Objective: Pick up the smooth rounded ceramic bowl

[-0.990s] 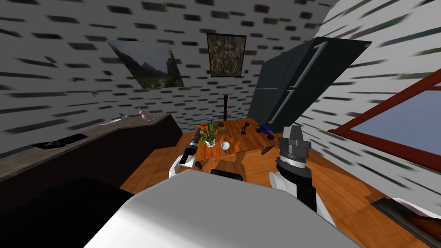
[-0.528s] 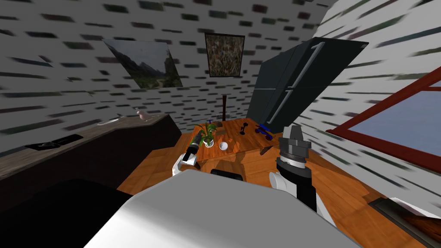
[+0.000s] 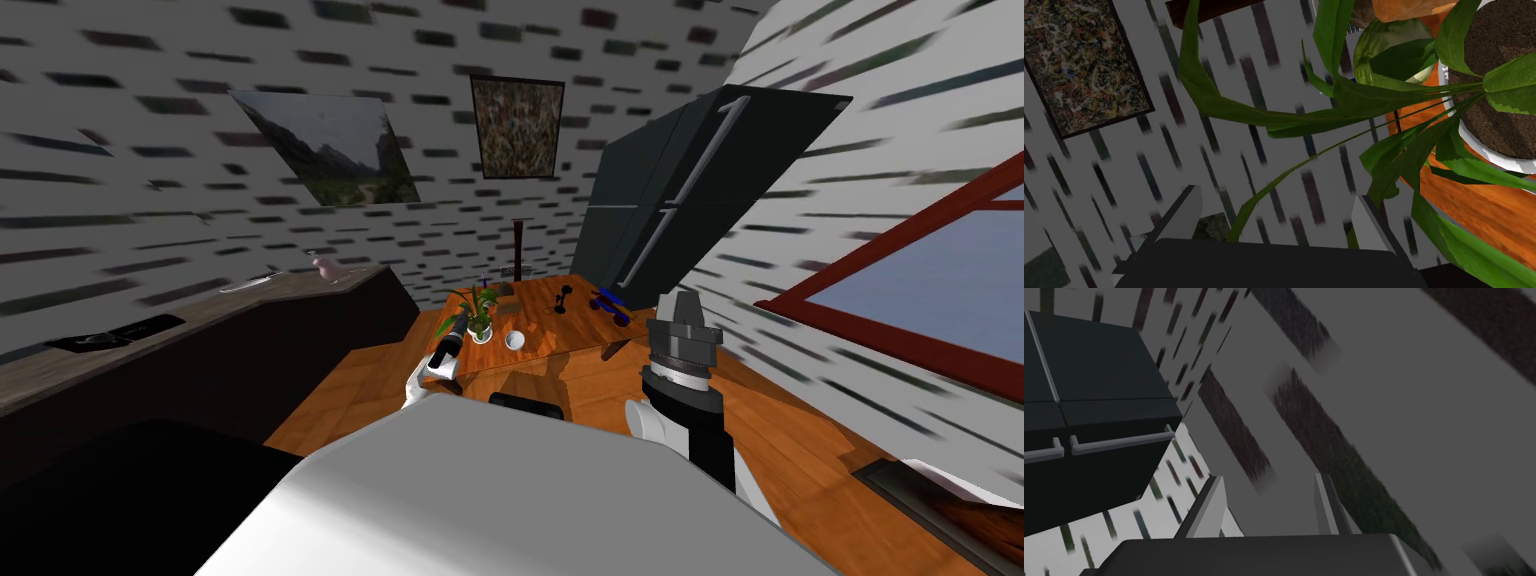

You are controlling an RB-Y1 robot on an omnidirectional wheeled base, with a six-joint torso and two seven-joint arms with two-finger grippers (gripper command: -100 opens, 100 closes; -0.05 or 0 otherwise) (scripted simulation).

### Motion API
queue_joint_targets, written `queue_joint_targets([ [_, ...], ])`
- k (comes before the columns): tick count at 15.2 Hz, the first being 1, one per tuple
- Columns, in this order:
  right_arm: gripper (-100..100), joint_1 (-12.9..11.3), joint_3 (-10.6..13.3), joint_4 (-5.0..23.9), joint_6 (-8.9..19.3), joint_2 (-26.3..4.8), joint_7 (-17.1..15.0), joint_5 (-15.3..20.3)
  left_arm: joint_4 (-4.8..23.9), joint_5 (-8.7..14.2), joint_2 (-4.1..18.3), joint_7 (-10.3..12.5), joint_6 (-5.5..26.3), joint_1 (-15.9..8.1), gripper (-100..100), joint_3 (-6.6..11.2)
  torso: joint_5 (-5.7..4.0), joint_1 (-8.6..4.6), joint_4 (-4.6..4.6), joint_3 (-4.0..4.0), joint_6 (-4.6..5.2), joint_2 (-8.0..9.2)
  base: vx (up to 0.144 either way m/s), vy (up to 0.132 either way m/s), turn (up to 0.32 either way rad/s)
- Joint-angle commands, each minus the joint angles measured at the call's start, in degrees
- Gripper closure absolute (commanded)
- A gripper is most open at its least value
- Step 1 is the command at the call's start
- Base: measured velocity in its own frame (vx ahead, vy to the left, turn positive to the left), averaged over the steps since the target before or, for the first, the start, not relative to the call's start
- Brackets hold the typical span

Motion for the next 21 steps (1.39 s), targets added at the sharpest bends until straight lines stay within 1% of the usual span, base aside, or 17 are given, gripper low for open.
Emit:
queue_joint_targets([
  [1, 0, 0.0, 0.0, 0.0, 0.0, 0.0, 0.0, 0.0, 2.7, 0.2, 0.0, 0.1, 1.3, -1.1, -100, 0.21, 0.00, 0.00, 0.00, 0.00, 0.00, 0.00, 0.019, -0.058, -0.011],
  [2, 0, 0.0, 0.0, 0.0, 0.0, 0.0, 0.0, 0.0, 2.7, 0.2, 0.0, 0.1, 1.3, -1.1, -100, 0.21, 0.00, -0.02, 0.00, 0.00, 0.00, 0.00, 0.023, -0.047, -0.002],
  [3, 0, 0.0, 0.0, 0.0, 0.0, 0.0, 0.0, 0.0, 4.8, 0.4, 0.1, 0.3, 2.9, -2.7, -100, 0.52, -0.01, -0.01, 0.00, 0.00, -0.01, 0.00, 0.034, -0.058, -0.008],
  [4, 0, 0.0, 0.0, 0.0, 0.0, 0.0, 0.0, 0.0, 6.0, 0.4, 0.1, 0.3, 2.9, -2.7, -100, 0.52, 0.00, -0.03, 0.00, -0.02, 0.00, -0.03, 0.039, -0.065, -0.012],
  [5, 0, 0.0, 0.0, 0.0, 0.0, 0.0, 0.0, 0.0, 6.0, 0.4, 0.1, 0.3, 2.9, -2.7, -100, 0.52, -0.01, -0.05, -0.01, -0.03, -0.01, -0.05, 0.027, -0.047, 0.001],
  [6, 0, 0.0, 0.0, 0.0, 0.0, 0.0, 0.0, 0.0, 7.8, 0.7, 0.1, 0.4, 4.4, -4.3, -100, 0.83, -0.01, -0.02, -0.01, -0.02, -0.01, -0.03, 0.021, -0.056, -0.008],
  [8, 0, 0.0, 0.0, 0.0, 0.0, 0.0, 0.0, 0.0, 9.2, 0.7, 0.1, 0.4, 4.4, -4.3, -100, 0.83, -0.01, -0.05, 0.00, -0.01, 0.00, -0.02, 0.021, -0.057, -0.007],
  [9, 0, 0.0, 0.0, 0.0, 0.0, 0.0, 0.0, 0.0, 11.6, 1.0, 0.0, 0.6, 6.0, -5.9, -100, 1.14, -0.01, -0.02, 0.00, -0.01, -0.01, -0.01, 0.026, -0.055, -0.009],
  [11, 0, 0.0, 0.0, 0.0, 0.0, 0.0, 0.0, 0.0, 12.5, 1.0, 0.0, 0.6, 6.0, -5.9, -100, 1.14, -0.01, -0.04, -0.01, -0.01, -0.01, -0.03, 0.028, -0.053, -0.006],
  [12, 0, 0.0, 0.0, 0.0, 0.0, 0.0, 0.0, 0.0, 14.4, 1.3, -0.1, 0.7, 7.6, -7.6, -100, 1.46, -0.01, -0.01, -0.01, -0.01, -0.01, -0.02, 0.029, -0.052, -0.007],
  [14, 0, 0.0, 0.0, 0.0, 0.0, 0.0, 0.0, 0.0, 15.8, 1.3, -0.1, 0.7, 7.6, -7.6, -100, 1.46, -0.01, -0.02, -0.01, -0.02, 0.00, -0.03, 0.024, -0.049, -0.007],
  [15, 0, 0.0, 0.0, 0.0, 0.0, 0.0, 0.0, 0.0, 18.0, 1.5, -0.2, 0.9, 9.2, -9.2, -100, 1.77, 0.00, 0.01, -0.01, -0.01, -0.01, -0.01, 0.018, -0.051, -0.007],
  [17, 0, 0.0, 0.0, 0.0, 0.0, 0.0, 0.0, 0.0, 19.1, 1.5, -0.2, 0.9, 9.2, -9.2, -100, 1.77, -0.01, -0.03, 0.00, 0.00, -0.01, 0.01, 0.018, -0.054, -0.007],
  [18, 0, 0.0, 0.0, 0.0, 0.0, 0.0, 0.0, 0.0, 21.2, 1.8, -0.4, 1.0, 10.8, -10.8, -100, 2.08, -0.01, -0.01, 0.00, 0.01, -0.01, 0.01, 0.028, -0.059, -0.010],
  [19, 0, 0.0, 0.0, 0.0, 0.0, 0.0, 0.0, 0.0, 22.3, 1.8, -0.4, 1.0, 10.8, -10.8, -100, 2.08, -0.01, -0.04, 0.00, -0.01, 0.00, -0.02, 0.036, -0.061, -0.012],
  [20, 0, 0.0, 0.0, 0.0, 0.0, 0.0, 0.0, 0.0, 22.3, 1.8, -0.4, 1.0, 10.8, -10.8, -100, 2.08, -0.01, -0.06, -0.01, -0.02, -0.01, -0.04, 0.031, -0.042, -0.002],
  [21, 0, 0.0, 0.0, 0.0, 0.0, 0.0, 0.0, 0.0, 24.2, 2.1, -0.5, 1.2, 12.4, -12.4, -100, 2.38, -0.01, -0.01, -0.01, -0.02, -0.01, -0.03, 0.034, -0.052, -0.007],
])
